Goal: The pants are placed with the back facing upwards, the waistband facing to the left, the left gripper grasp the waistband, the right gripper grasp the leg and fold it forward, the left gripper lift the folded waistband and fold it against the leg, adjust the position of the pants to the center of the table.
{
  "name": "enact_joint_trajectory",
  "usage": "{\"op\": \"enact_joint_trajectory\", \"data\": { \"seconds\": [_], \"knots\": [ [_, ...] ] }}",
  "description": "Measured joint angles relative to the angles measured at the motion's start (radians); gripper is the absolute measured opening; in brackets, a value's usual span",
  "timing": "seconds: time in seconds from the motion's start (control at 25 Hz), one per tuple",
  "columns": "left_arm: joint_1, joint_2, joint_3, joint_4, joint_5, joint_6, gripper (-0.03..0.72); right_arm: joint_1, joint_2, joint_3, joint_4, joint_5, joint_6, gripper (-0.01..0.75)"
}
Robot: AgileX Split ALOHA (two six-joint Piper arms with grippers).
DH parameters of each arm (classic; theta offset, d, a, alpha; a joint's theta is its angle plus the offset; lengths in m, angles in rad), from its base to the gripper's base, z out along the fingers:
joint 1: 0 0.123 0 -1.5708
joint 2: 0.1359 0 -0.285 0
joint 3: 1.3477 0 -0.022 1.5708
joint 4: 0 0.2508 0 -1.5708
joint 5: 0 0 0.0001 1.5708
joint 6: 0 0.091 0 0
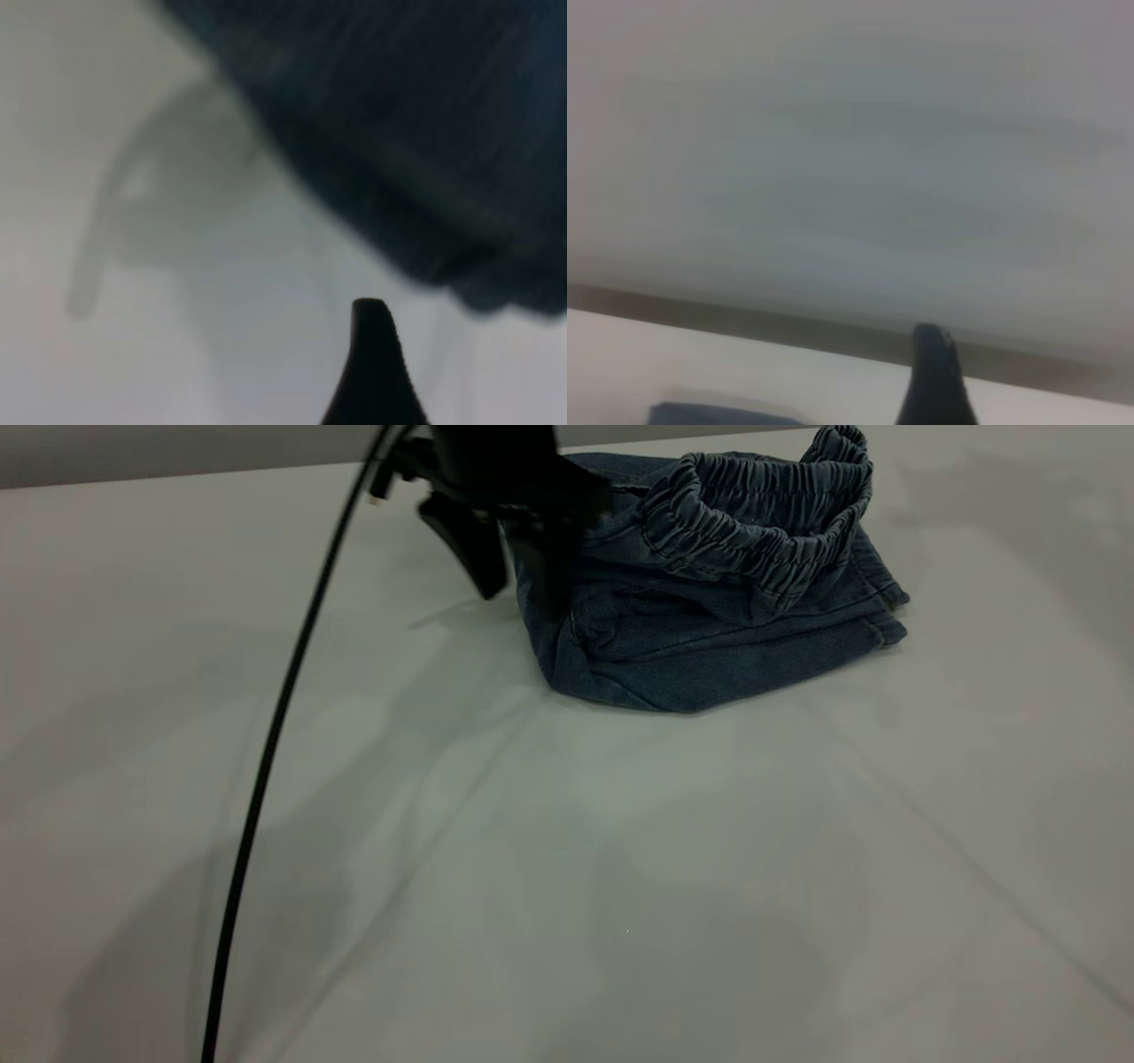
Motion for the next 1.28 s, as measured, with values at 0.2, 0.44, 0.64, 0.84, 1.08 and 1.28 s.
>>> {"op": "enact_joint_trajectory", "data": {
  "seconds": [0.2, 0.44, 0.64, 0.84, 1.08, 1.28],
  "knots": [
    [-0.008, 0.013, -0.005, 0.004, -0.113, 0.001, 0.466, 0.001, -0.007, 0.0, 0.007, 0.0, 0.0, 0.425],
    [-0.009, 0.013, -0.069, -0.054, -0.189, 0.0, 0.466, 0.002, -0.012, 0.0, 0.027, 0.0, -0.001, 0.425],
    [-0.01, 0.013, -0.096, -0.087, -0.272, 0.019, 0.466, 0.002, -0.012, 0.0, 0.043, 0.0, -0.001, 0.425],
    [-0.01, 0.013, -0.096, -0.153, -0.421, 0.033, 0.466, 0.002, -0.012, 0.0, 0.061, 0.0, -0.001, 0.425],
    [-0.031, 0.051, -0.097, -0.241, -0.622, 0.111, 0.466, 0.002, -0.012, 0.0, 0.084, -0.001, 0.001, 0.425],
    [-0.049, 0.055, -0.097, -0.251, -0.665, 0.168, 0.466, 0.002, -0.015, 0.0, 0.087, -0.001, 0.0, 0.425]
  ]
}}
